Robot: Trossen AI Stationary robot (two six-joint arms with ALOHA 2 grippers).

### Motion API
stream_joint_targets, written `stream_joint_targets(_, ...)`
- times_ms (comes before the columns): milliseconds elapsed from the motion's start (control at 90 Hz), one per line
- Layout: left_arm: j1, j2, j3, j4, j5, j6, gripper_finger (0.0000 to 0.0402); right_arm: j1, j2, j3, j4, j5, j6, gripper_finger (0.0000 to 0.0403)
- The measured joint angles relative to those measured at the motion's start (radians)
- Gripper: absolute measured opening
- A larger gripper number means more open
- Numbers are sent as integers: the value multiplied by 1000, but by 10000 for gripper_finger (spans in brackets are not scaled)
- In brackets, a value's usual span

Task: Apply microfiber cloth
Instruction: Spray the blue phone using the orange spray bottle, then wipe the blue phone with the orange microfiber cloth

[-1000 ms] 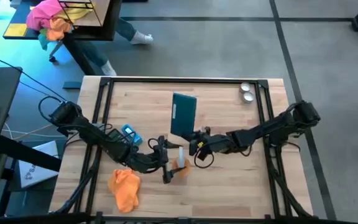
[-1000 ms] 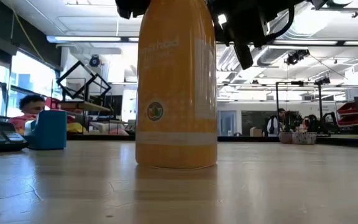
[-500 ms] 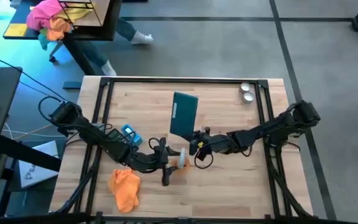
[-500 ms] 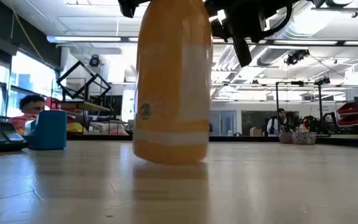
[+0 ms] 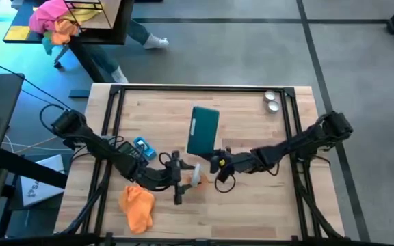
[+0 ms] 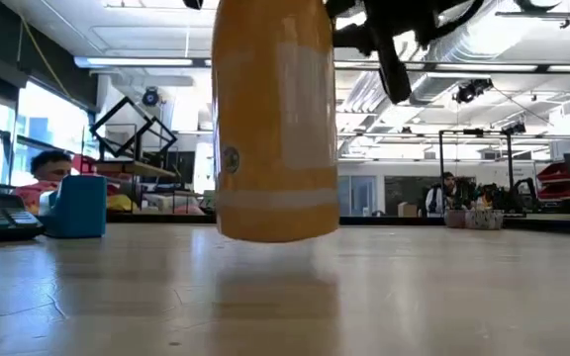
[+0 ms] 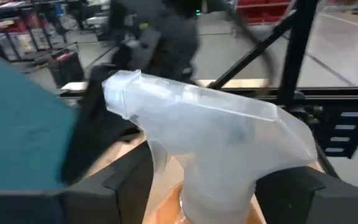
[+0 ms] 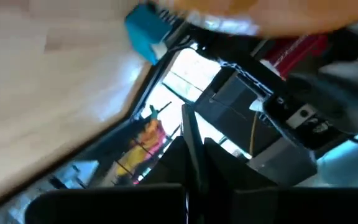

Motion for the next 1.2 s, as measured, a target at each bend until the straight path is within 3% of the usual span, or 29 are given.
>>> stream_joint_targets(500,30,-38,1,-89,-13,-108,277,37,-1,0,-63,114,598,0)
stream_joint_targets(789,44,-45,0,-99,19,-61,313,64,-98,0,-343,373,879,0)
stream_joint_targets(1011,24,-126,2,-103,31,44,314,70,-252,0,-584,360,1134,0)
stream_joint_targets(1200,-3,-245,2,-284,109,-117,314,99,-321,0,-667,362,1222,0)
